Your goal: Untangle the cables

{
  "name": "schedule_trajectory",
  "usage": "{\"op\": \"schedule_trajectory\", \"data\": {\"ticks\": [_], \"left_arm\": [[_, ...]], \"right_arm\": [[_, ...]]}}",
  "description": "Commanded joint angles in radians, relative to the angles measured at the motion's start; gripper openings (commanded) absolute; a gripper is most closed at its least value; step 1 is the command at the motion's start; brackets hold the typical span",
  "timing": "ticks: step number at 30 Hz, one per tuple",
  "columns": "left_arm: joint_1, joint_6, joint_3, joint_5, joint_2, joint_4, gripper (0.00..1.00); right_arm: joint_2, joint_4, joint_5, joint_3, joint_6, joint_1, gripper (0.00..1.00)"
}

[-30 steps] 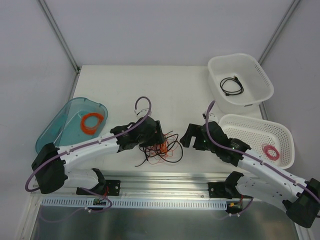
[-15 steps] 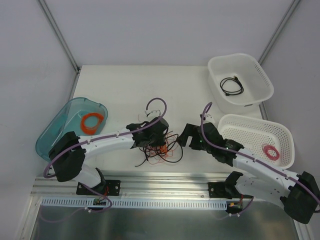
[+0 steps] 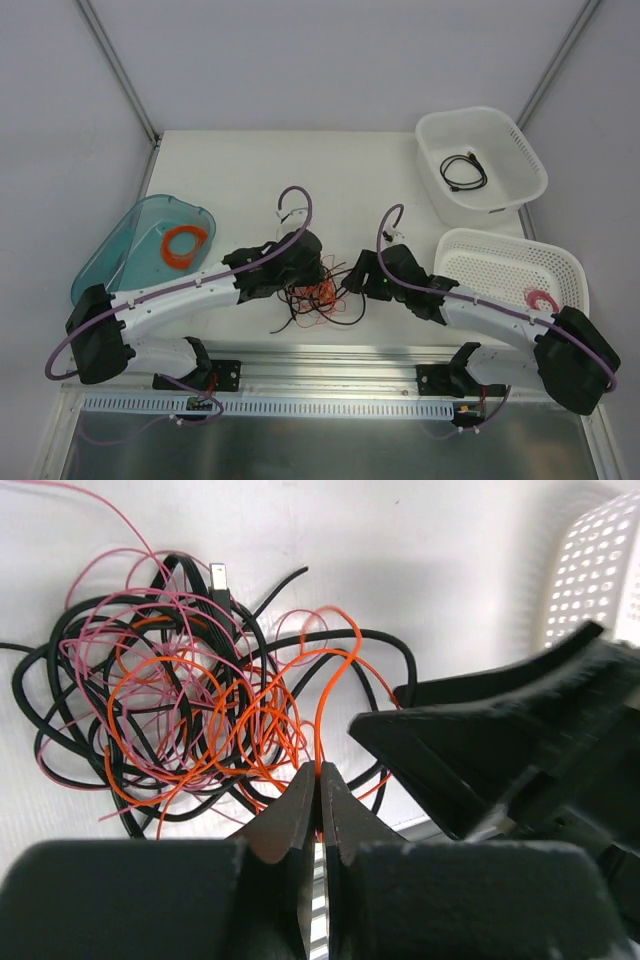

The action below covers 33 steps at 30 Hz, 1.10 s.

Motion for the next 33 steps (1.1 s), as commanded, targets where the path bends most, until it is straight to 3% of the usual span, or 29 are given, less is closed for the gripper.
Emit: {"op": "schedule_trajectory", "data": {"ticks": [1, 5, 6, 10, 19, 29, 33], "left_arm": [[-0.008, 0.062, 0.036, -0.054, -0.068, -0.024, 0.0], [-0.006, 0.14, 0.103, -0.092, -0.127, -0.054, 0.0], [-0.006, 0.157, 0.119, -0.107, -0.14, -0.073, 0.0], [0.026, 0.261, 0.223, -0.185, -0.198, -0.14, 0.0], [0.268, 0.477, 0.576, -0.167, -0.279, -0.274, 0.0], [0.348, 0.782, 0.904, -0.461, -0.223, -0.337, 0.0], [0.35, 0.885, 0.969, -0.589, -0.204, -0.335, 0.0]], "right_arm": [[0.064, 0.112, -0.034, -0.012, 0.034, 0.006, 0.63], [0.11, 0.121, -0.024, -0.03, 0.031, 0.004, 0.38], [0.11, 0.119, -0.017, -0.035, 0.033, 0.004, 0.28], [0.093, 0.06, 0.029, -0.043, 0.023, 0.006, 0.11], [0.078, -0.045, 0.11, -0.04, 0.023, -0.008, 0.02], [0.073, -0.135, 0.139, -0.043, 0.046, -0.046, 0.01], [0.02, -0.184, 0.145, -0.05, 0.043, -0.074, 0.01]]}}
